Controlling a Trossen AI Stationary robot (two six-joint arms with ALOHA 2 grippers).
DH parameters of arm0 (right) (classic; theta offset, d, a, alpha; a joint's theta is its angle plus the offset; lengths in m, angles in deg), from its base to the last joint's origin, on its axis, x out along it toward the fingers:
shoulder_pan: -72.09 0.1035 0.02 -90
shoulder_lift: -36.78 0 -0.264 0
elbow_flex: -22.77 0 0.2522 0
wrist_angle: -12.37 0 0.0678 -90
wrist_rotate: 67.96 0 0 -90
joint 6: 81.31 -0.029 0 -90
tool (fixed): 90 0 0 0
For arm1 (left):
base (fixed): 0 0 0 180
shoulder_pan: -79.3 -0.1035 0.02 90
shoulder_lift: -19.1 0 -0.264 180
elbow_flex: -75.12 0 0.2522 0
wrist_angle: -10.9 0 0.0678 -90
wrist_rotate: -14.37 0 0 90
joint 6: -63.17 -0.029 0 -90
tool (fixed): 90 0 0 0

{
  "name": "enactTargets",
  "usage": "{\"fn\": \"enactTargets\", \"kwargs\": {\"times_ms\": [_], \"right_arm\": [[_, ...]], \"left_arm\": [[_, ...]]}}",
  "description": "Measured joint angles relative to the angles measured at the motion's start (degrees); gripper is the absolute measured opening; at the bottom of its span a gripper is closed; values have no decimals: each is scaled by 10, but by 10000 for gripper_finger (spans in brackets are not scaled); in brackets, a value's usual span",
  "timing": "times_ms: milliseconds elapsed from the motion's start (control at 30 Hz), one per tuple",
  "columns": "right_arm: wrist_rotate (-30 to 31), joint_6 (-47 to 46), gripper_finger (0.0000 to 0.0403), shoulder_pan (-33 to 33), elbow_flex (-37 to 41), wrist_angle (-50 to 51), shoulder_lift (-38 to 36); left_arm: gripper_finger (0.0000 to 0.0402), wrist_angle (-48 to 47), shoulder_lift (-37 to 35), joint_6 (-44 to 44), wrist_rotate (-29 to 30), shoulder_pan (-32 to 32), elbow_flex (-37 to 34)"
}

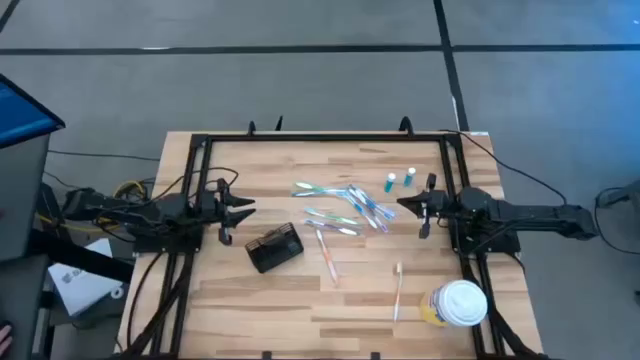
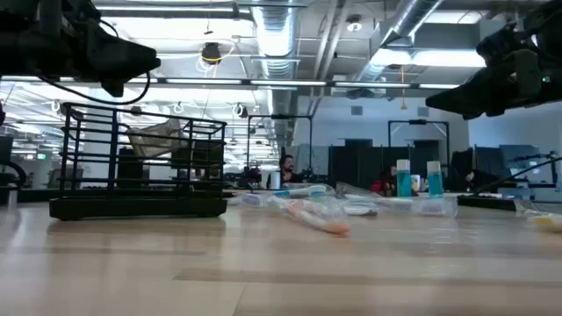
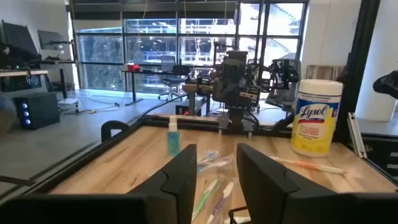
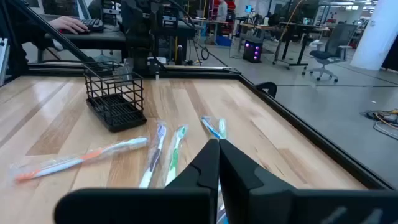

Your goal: Pick & Place toothbrushing station

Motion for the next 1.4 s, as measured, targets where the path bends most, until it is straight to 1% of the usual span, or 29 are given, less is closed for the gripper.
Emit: {"fn": "enactTargets", "kwargs": {"times_ms": [233, 400, 1000, 1067, 1133, 1267, 1400], "right_arm": [[0, 0, 1, 0, 0, 0, 0], [0, 0, 1, 0, 0, 0, 0], [0, -1, 1, 0, 0, -1, 0], [1, -16, 1, 0, 0, -13, 0], [4, -37, 1, 0, 0, -48, 0], [1, -41, 1, 0, 0, -102, 4], [1, -46, 0, -3, -5, -100, 48]], "left_arm": [[108, 84, 97, -17, 0, 0, 0], [108, 114, 129, -28, 0, 0, 0], [108, 120, 132, -32, 0, 0, 0], [108, 121, 132, -32, 0, 0, 0], [108, 124, 132, -32, 0, 0, 0], [108, 128, 132, -32, 0, 0, 0], [108, 130, 132, -32, 0, 0, 0]]}}
